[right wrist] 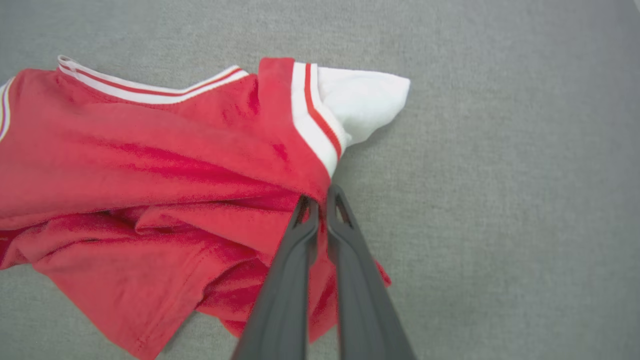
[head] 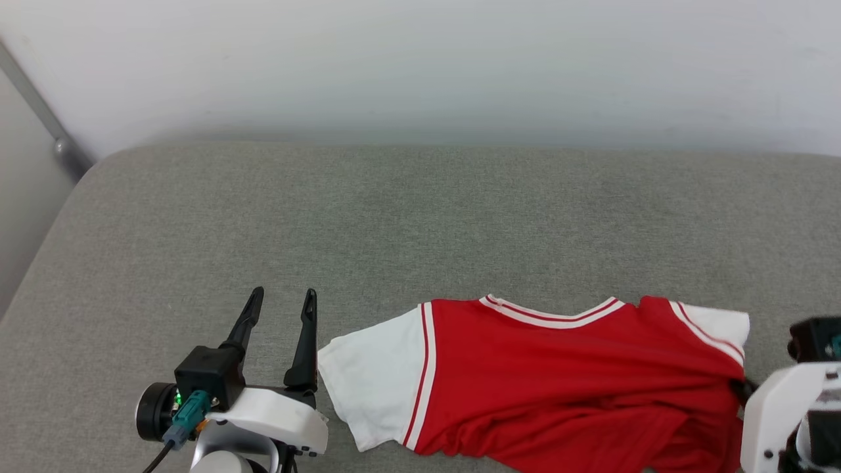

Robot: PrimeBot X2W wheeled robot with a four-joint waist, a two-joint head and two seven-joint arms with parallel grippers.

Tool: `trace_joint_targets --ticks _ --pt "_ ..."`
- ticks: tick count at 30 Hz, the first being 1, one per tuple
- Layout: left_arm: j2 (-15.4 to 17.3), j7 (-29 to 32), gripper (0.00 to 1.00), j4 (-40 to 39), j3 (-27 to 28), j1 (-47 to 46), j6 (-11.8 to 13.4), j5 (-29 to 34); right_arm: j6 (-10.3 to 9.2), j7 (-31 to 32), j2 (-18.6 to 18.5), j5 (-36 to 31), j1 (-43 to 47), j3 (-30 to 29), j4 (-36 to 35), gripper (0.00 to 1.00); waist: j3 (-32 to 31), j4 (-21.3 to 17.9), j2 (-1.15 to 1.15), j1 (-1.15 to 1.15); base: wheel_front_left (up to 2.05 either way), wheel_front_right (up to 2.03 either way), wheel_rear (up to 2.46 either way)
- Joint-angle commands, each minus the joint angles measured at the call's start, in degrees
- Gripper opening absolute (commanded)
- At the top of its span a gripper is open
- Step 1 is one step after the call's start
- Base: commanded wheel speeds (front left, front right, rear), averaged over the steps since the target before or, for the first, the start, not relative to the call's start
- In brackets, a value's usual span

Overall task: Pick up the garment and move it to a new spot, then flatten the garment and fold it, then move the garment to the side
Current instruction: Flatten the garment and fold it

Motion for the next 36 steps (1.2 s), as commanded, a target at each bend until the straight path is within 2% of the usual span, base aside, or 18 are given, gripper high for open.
trace_joint_targets --ticks 1,3,4,5,6,12,16,22,27,31,34,36 --pt "0.1 0.2 1.00 -0.1 -0.1 0.4 -0.1 0.0 -0.04 0.0 1.1 -0.5 2.0 -1.0 0.7 0.00 0.0 -0.4 0.00 -0.01 0.00 0.00 0.00" --pt "0.1 0.3 1.00 -0.1 -0.1 0.4 -0.1 -0.3 -0.04 -0.7 3.1 -0.6 4.0 -2.2 3.2 0.00 0.2 -0.8 0.00 -0.01 0.00 0.00 0.00" --pt "0.1 0.4 1.00 0.0 -0.2 0.4 -0.1 -0.4 -0.03 -1.7 3.7 -1.0 4.5 -2.5 4.5 0.08 0.3 -1.0 0.00 -0.01 0.00 0.00 0.00" --pt "0.1 0.5 1.00 0.1 -0.2 0.4 -0.2 -0.5 -0.04 -3.1 4.9 -0.3 4.7 -2.7 6.1 0.44 0.4 -1.1 0.00 -0.01 0.00 0.00 0.00" --pt "0.2 0.7 1.00 0.2 -0.3 0.4 -0.2 -0.5 -0.03 -5.0 5.5 -0.4 4.7 -2.9 7.4 1.00 0.5 -1.3 0.00 -0.01 0.00 0.00 0.00" --pt "0.7 0.9 1.00 0.8 0.0 1.4 0.2 -1.0 -0.03 -18.3 8.4 -1.3 5.1 -5.2 10.1 1.00 -0.4 -1.8 0.00 -0.01 0.00 0.00 0.00" --pt "1.1 1.2 1.00 1.1 0.6 3.2 0.9 -1.8 -0.03 -25.8 9.6 -2.6 6.7 -6.2 8.1 1.00 -2.3 -2.6 0.00 -0.01 0.00 0.00 0.00" --pt "1.8 1.6 1.00 1.1 1.7 5.0 2.0 -2.9 -0.03 -34.6 10.2 -5.4 6.5 -4.4 3.8 1.00 -3.9 -3.5 0.00 -0.01 0.00 0.00 0.00" --pt "2.4 1.9 1.00 0.6 1.9 5.0 2.4 -2.9 -0.03 -39.1 10.4 -7.6 6.6 -1.7 -0.2 1.00 -4.5 -3.7 0.00 -0.01 0.00 0.00 0.00" --pt "2.9 2.6 1.00 0.9 2.1 5.1 2.4 -3.3 -0.03 -40.1 10.7 -8.1 7.9 -0.3 -2.6 1.00 -4.7 -3.8 0.00 -0.01 0.00 0.00 0.00" --pt "3.8 4.7 1.00 1.5 1.9 3.9 1.3 -4.1 -0.03 -39.8 10.9 -8.4 9.0 1.0 -4.9 1.00 -4.5 -4.1 0.00 -0.01 0.00 0.00 0.00" --pt "4.3 6.9 1.00 2.1 1.5 2.2 -0.5 -5.3 -0.03 -40.0 11.0 -8.3 9.5 2.1 -6.5 1.00 -4.1 -4.3 0.00 -0.01 0.00 0.00 0.00"
